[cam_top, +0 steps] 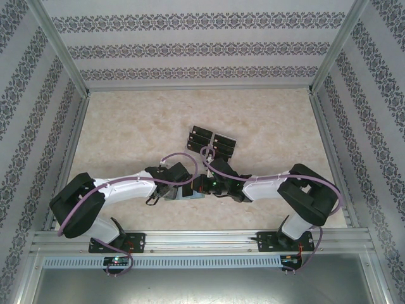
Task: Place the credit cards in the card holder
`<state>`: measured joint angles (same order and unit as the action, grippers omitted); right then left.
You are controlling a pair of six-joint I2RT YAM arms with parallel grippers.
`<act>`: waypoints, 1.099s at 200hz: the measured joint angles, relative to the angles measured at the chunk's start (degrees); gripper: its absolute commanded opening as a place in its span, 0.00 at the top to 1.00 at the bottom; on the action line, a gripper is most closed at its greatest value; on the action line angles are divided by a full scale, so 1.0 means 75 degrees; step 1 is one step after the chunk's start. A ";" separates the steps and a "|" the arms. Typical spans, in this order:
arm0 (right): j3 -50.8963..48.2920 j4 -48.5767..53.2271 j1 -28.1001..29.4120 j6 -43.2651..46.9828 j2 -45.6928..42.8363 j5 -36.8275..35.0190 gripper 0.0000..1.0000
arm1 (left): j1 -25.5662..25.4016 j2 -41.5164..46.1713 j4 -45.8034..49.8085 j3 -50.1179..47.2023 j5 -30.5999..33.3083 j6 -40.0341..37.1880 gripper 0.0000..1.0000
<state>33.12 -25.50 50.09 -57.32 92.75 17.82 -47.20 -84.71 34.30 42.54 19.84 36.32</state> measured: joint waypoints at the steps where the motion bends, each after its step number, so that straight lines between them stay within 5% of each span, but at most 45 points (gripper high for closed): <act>1: -0.0003 -0.0012 0.0000 0.0000 0.0003 0.0003 1.00 | 0.0000 0.0000 0.0000 0.0000 -0.0003 0.0000 0.21; 220: -0.0137 -0.1183 -0.0166 -0.0376 0.0921 0.0440 1.00 | 0.0000 -0.0058 -0.0003 0.0000 0.0032 0.0023 0.22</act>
<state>32.10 -34.37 48.84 -60.14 99.66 21.12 -47.20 -85.14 34.28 42.54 20.08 36.49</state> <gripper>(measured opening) 0.057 0.785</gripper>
